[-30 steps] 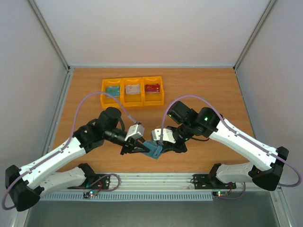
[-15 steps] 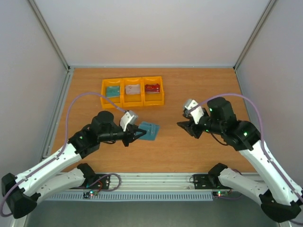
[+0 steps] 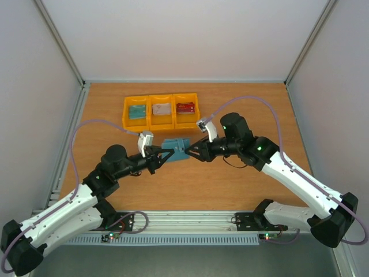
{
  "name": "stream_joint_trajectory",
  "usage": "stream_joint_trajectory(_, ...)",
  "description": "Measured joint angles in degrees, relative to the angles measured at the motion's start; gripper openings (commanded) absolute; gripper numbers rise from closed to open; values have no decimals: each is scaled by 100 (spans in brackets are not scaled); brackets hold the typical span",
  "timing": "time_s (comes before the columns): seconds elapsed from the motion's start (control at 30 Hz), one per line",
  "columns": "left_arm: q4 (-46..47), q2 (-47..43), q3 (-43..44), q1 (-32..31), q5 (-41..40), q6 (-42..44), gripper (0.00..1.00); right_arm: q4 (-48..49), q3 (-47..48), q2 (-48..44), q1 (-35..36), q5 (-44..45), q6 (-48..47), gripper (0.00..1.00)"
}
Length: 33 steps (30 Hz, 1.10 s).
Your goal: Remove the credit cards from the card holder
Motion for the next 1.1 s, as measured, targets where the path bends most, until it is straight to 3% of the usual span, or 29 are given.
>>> stream_joint_trajectory(0.4, 468, -28, -151, 15, 122, -70, 0, 654, 0, 225, 17, -319, 468, 29)
stream_joint_trajectory(0.7, 481, 4, -151, 28, 162, -68, 0, 1058, 0, 402, 55, -573, 776, 2)
stream_joint_trajectory(0.93, 498, 15, -151, 24, 133, -131, 0, 1294, -24, 422, 66, -682, 925, 1)
stream_joint_trajectory(1.1, 654, 31, -214, 24, 142, -632, 0, 1797, -214, 435, 66, -763, 1163, 1)
